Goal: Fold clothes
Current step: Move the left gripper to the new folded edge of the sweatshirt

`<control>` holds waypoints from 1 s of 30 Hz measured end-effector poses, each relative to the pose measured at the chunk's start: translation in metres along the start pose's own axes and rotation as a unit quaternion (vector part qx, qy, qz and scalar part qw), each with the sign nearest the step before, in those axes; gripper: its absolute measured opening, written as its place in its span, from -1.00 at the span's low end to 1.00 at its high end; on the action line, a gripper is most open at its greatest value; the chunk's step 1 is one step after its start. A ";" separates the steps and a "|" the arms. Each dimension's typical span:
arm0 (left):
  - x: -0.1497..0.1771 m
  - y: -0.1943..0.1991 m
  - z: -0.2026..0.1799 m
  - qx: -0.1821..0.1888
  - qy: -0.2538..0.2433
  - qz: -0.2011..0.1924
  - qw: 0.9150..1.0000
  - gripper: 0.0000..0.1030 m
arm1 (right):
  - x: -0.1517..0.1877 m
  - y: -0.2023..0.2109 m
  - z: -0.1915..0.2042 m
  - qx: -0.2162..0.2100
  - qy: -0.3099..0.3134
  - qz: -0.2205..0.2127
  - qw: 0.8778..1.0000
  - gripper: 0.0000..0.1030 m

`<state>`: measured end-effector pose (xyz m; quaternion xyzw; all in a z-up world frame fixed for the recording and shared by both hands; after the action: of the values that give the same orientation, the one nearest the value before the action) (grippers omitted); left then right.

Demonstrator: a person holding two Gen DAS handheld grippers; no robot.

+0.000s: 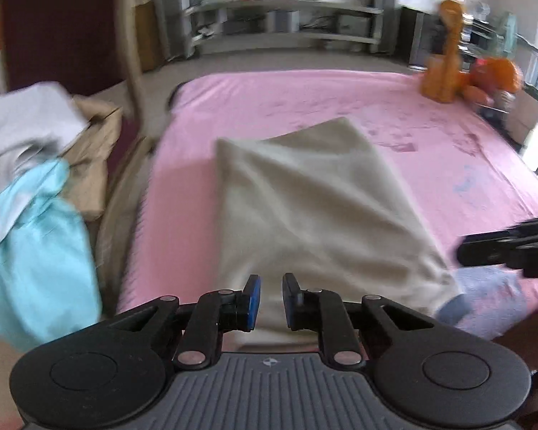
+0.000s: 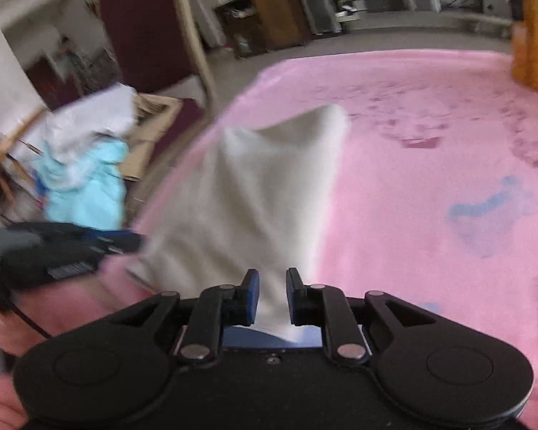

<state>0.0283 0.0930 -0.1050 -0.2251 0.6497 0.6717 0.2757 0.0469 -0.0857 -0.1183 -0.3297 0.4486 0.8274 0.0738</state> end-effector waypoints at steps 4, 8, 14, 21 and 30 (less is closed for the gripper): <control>0.018 -0.026 -0.032 0.010 -0.072 0.062 0.995 -0.69 | 0.014 -0.029 0.012 -0.003 0.028 0.037 0.999 -0.68; 0.028 -0.015 -0.035 0.018 -0.098 0.080 0.992 -0.74 | 0.020 -0.021 0.017 0.014 0.051 0.062 0.997 -0.67; -0.002 0.019 -0.009 0.051 -0.030 0.022 0.998 -0.69 | -0.024 0.026 0.017 0.032 0.057 0.007 0.998 -0.57; -0.075 0.011 0.016 0.030 0.028 -0.055 0.998 -0.67 | -0.106 0.057 0.016 0.061 0.129 -0.073 0.987 -0.40; -0.073 -0.102 0.045 0.026 0.090 0.050 0.994 -0.79 | -0.119 -0.050 -0.039 -0.049 -0.025 -0.034 0.998 -0.65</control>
<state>0.1530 0.1326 -0.1305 -0.2445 0.6996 0.6444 0.1884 0.1781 -0.0666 -0.0954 -0.3275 0.3946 0.8531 0.0967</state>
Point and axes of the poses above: each gripper's, at about its wrist camera, not at the fingertips, and y roughly against the way its jaws point, z to its left, x to its underside, the point moved 7 cm from there along -y, roughly the way its jaws point
